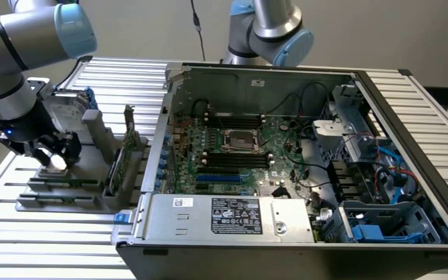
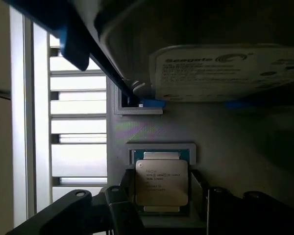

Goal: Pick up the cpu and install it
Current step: 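Pick up the cpu and move it towards the insertion slot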

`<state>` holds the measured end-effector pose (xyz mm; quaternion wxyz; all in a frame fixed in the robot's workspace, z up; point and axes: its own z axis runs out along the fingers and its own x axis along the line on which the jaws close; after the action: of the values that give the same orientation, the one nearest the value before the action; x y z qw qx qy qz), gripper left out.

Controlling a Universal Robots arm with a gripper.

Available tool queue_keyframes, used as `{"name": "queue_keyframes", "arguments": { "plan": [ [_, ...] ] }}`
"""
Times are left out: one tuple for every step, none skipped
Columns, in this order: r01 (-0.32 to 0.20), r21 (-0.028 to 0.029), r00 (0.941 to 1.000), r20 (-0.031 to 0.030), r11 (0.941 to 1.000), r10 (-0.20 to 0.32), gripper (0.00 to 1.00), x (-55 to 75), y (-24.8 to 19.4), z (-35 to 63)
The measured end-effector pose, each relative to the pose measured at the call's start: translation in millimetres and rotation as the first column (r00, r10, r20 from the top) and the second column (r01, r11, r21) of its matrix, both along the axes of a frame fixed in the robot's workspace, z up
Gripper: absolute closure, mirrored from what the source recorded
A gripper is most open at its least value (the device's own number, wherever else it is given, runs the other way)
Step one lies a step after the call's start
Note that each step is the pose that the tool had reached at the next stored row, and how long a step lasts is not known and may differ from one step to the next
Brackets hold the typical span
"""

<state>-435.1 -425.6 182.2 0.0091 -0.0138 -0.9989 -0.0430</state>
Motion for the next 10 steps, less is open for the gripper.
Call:
{"name": "queue_keyframes", "arguments": {
  "plan": [
    [0.0,-0.0002,1.0,-0.001,1.0,0.0,0.4,-0.1,0.0,0.4],
    [0.0,-0.0008,1.0,-0.0026,1.0,0.0,0.4,-0.3,-0.3,1.2],
    [0.0,-0.0007,1.0,-0.0033,1.0,0.0,0.4,-0.4,-0.4,1.5],
    [0.0,0.0,1.0,-0.0034,1.0,0.0,0.4,-0.5,-0.3,1.5],
    [0.0,0.0004,1.0,-0.0035,1.0,0.0,0.4,-0.6,-0.4,1.5],
    [0.0,0.0008,1.0,-0.0034,1.0,0.0,0.4,-0.8,-0.4,1.5],
    [0.0,0.0009,1.0,-0.0034,1.0,0.0,0.4,-1.0,-0.5,1.5],
    [0.0,0.001,1.0,-0.0034,1.0,0.0,0.4,-1.4,-0.4,1.5],
    [0.0,0.001,1.0,-0.0035,1.0,0.0,0.4,-1.8,-0.4,1.5],
    [0.0,0.001,1.0,-0.0035,1.0,0.0,0.4,-2.1,-0.4,1.5]
  ]
}}
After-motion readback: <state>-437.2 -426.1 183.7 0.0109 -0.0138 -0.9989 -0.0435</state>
